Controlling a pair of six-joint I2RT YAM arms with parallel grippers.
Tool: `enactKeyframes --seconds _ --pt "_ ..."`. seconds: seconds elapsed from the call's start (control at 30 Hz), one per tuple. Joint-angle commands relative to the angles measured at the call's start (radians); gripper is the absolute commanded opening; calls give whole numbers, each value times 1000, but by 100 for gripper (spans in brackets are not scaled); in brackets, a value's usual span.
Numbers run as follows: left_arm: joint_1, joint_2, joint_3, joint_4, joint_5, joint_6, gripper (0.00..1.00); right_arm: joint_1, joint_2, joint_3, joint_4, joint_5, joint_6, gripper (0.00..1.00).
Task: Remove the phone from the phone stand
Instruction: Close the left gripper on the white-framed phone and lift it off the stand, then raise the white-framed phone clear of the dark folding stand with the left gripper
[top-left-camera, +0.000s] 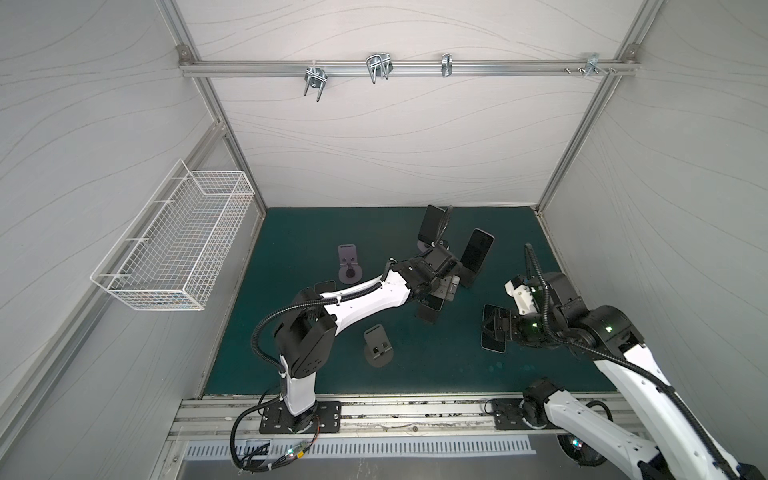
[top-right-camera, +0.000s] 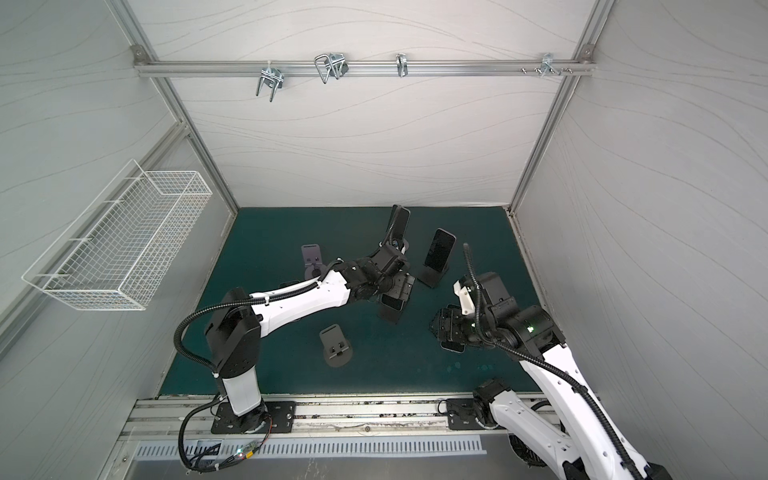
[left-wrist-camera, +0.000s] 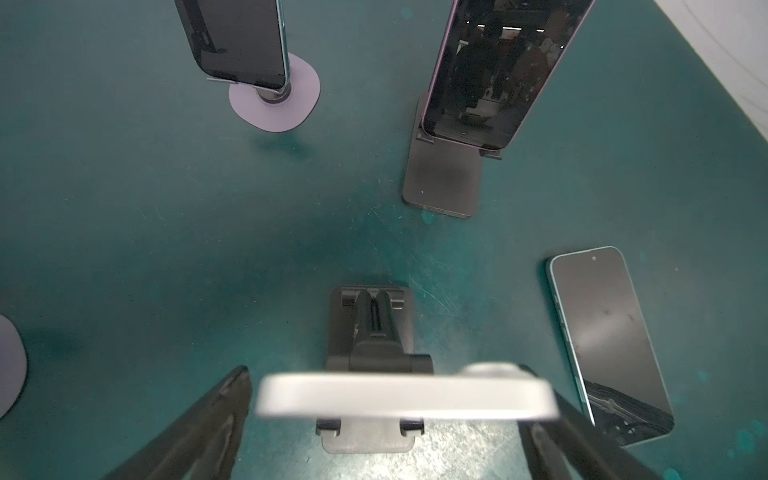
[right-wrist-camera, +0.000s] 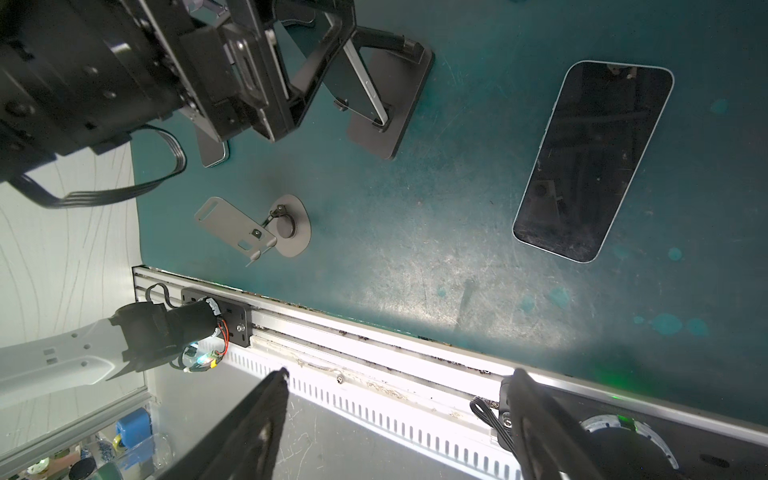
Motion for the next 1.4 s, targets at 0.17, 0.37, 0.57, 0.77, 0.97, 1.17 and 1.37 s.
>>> enactKeyframes --seconds 0.17,0.37,0.57,0.77,0.97,1.17,1.37 --pt "3 34 59 8 -45 8 94 -3 -21 3 -21 25 23 84" --pt "3 35 59 8 -24 20 90 -3 -19 -7 -14 18 50 83" --pt "4 33 60 5 -1 6 86 -3 -34 -19 -8 22 63 83" --pt "4 32 70 -15 0 -9 84 -3 -42 -25 -6 16 62 83" --pt "4 20 69 -26 6 -13 81 -3 -57 -39 4 17 69 83" --pt "4 17 74 -26 7 -24 78 -4 -68 -49 -1 19 69 83" --pt "4 17 75 -25 10 -34 77 -3 -77 -46 -7 21 67 83"
